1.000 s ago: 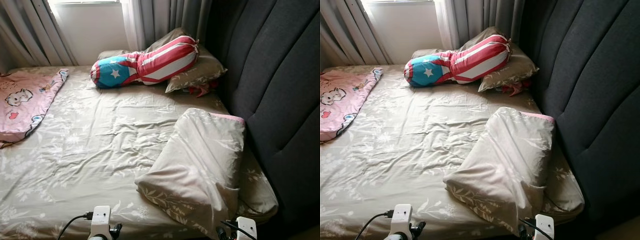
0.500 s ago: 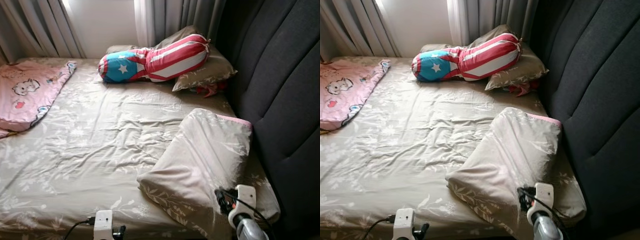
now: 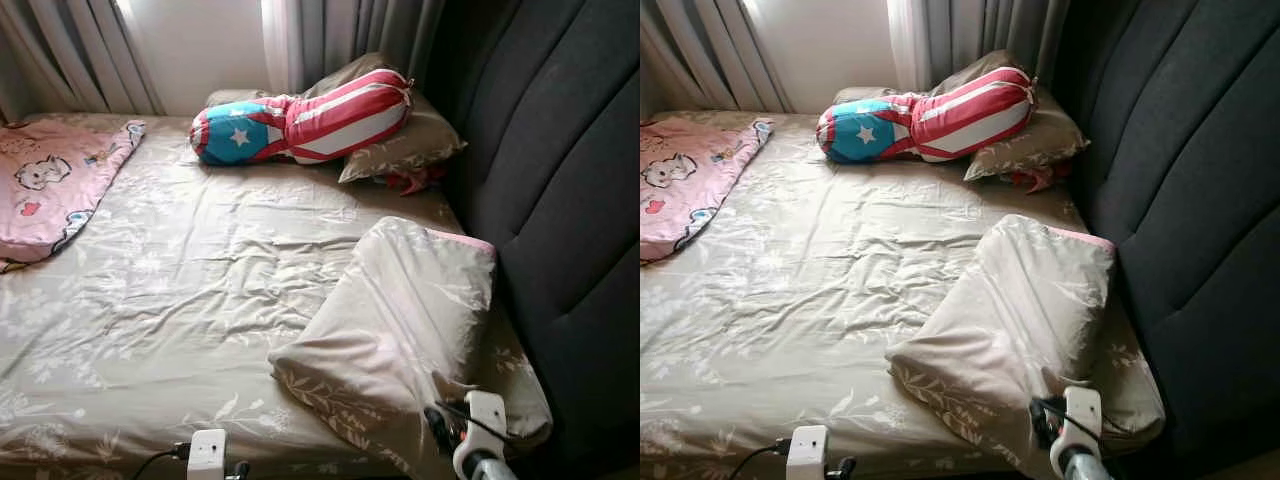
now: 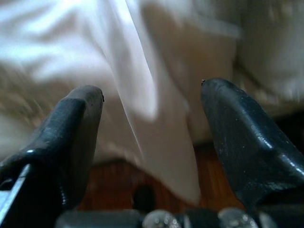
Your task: Clean up the room
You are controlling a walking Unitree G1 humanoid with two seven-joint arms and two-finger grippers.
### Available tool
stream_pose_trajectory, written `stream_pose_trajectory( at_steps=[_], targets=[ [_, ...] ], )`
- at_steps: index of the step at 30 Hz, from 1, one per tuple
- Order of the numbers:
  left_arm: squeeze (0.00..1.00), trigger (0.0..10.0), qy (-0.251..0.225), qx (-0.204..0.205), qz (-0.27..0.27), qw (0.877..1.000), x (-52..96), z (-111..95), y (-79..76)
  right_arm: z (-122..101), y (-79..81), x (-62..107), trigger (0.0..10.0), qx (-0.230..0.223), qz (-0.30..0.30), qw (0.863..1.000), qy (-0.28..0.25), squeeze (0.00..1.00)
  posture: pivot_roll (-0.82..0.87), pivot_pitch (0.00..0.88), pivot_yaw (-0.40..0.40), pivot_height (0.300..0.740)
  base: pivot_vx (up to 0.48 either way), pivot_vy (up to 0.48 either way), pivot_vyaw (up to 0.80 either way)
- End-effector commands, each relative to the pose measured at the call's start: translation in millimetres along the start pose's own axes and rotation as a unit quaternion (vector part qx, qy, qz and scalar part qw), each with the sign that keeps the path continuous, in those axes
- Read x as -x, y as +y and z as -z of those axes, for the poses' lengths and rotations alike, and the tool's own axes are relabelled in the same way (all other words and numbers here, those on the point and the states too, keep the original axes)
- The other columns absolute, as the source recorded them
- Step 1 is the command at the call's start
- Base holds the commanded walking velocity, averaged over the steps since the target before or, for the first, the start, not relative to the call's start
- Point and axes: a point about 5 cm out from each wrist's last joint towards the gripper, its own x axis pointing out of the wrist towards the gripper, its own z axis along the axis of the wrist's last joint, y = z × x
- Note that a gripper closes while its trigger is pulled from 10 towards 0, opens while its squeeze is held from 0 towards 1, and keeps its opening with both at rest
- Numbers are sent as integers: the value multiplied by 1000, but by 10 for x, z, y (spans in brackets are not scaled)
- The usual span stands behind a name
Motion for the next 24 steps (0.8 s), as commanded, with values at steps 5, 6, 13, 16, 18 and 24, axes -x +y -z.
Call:
stream_pose_trajectory(
  at_steps=[5,6,13,16,18,24],
  targets=[
    [0,10000,25,-15,0,1000,3,43,58,95,-173,66,10000,-15,29,999,18,0,-89,0,-45,740,0,0,0],
    [0,10000,26,-20,3,999,1,38,61,106,-196,76,10000,-17,31,999,21,0,-93,0,-41,740,0,0,0],
    [0,10000,26,-24,3,999,-5,24,64,215,-390,176,10000,-21,43,998,41,0,-90,0,-45,740,179,0,0],
    [0,10000,23,-22,0,999,-7,16,55,260,-485,227,10000,-15,44,998,53,0,-82,0,-54,740,259,0,0],
    [0,10000,23,-21,1,1000,-9,15,43,285,-527,253,10000,-11,44,997,60,0,-78,0,-62,740,264,0,0],
    [0,10000,25,-20,2,999,-9,19,24,282,-524,247,10000,-7,41,997,64,0,-77,0,-70,740,289,0,0]
  ],
)
